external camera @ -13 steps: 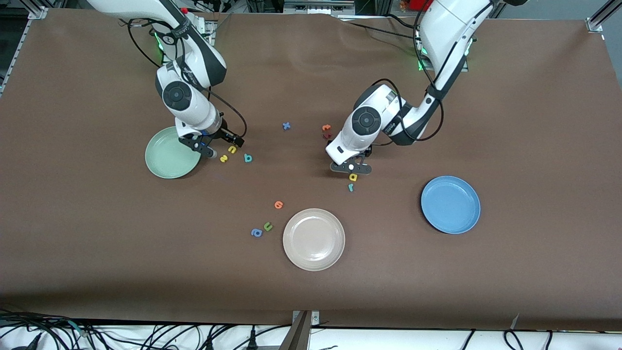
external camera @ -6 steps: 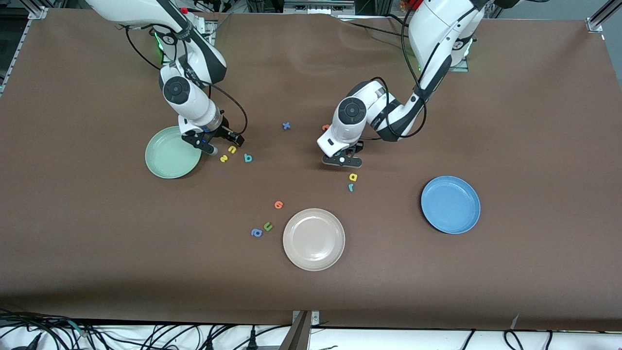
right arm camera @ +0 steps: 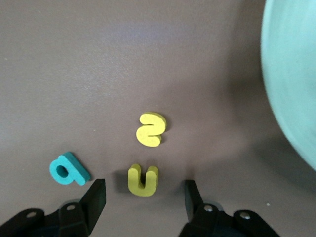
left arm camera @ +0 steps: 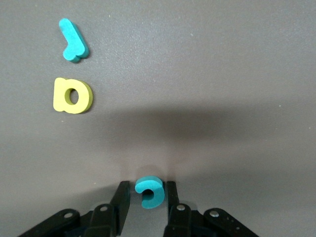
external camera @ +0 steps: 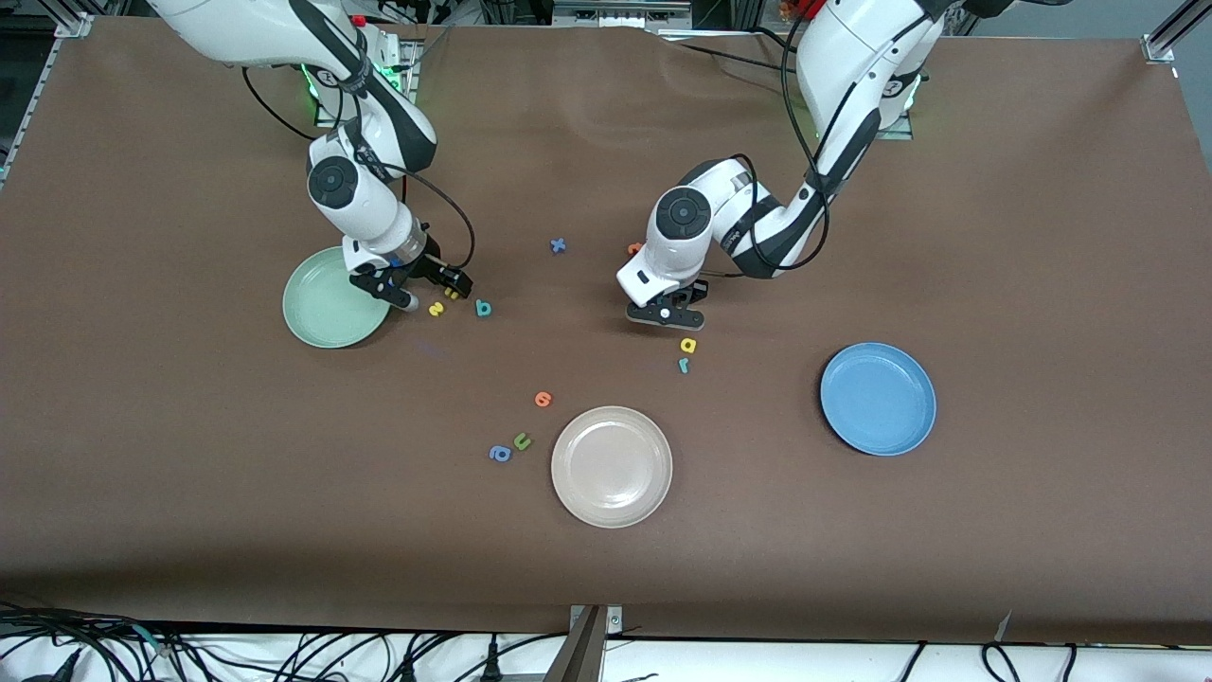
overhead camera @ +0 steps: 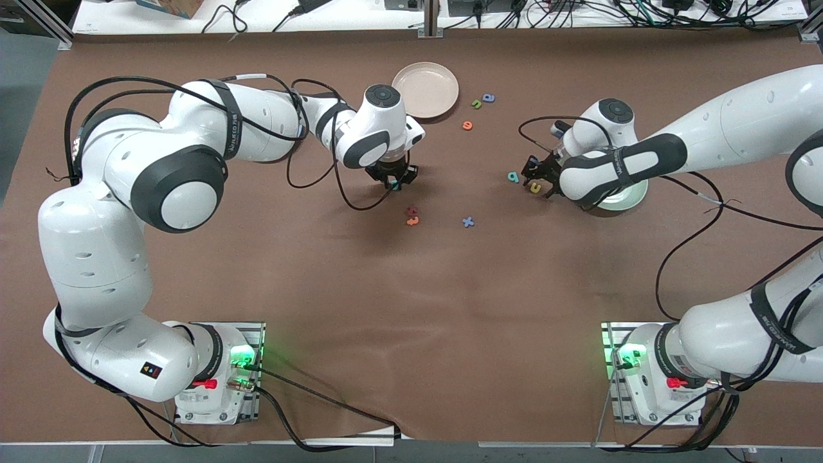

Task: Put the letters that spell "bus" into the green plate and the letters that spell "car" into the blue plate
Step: 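Grasp the yellow letter with the right gripper while the left gripper grasps the teal letter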

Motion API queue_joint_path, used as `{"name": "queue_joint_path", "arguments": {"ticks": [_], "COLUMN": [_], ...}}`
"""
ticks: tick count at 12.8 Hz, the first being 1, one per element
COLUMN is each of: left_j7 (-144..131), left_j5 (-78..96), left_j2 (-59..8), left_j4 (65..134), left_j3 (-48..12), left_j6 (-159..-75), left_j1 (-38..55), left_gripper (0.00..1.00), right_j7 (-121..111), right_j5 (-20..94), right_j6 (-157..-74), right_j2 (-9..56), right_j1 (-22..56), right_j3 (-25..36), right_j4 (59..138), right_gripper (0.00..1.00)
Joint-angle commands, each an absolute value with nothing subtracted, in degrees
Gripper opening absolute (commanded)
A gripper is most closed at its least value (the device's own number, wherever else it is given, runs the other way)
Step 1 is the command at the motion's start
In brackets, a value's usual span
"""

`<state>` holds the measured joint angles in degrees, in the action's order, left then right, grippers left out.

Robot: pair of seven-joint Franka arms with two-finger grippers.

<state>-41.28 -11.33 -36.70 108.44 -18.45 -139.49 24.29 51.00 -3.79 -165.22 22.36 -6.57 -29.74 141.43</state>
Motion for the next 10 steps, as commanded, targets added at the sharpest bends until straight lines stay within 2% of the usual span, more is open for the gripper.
{"name": "queue_joint_path", "arguments": {"ticks": [1,3,4,8,10], "left_j7": [-42.45,-43.06,-43.41,-42.54,-41.23], "left_j5": [-13.54,-13.54,-13.54,-13.54,-13.54], "left_j2": [-37.53,-37.01,-36.48,-35.33,-35.33], "left_j4": [107.93,107.84,107.75,107.40,107.23], "left_j3": [-18.19,-18.19,-18.28,-18.28,-18.19], "left_j6": [-139.66,-139.31,-138.70,-136.05,-136.05], "left_j1": [25.22,25.05,24.87,23.56,21.90], "left_gripper": [0.17,0.09,0.06,0.06,0.06], "right_j7": [49.66,49.66,49.66,49.48,49.57], "right_j5": [-3.16,-3.16,-3.16,-3.16,-3.16], "right_j6": [-166.64,-166.64,-166.64,-166.47,-166.38], "right_j2": [23.03,23.11,23.46,23.47,23.47], "right_j1": [-6.94,-6.94,-6.94,-7.03,-7.03], "right_j3": [-29.97,-29.97,-29.97,-29.97,-29.97], "right_j4": [141.68,141.68,141.68,141.59,141.59], "right_gripper": [0.73,0.72,0.64,0.26,0.16]}}
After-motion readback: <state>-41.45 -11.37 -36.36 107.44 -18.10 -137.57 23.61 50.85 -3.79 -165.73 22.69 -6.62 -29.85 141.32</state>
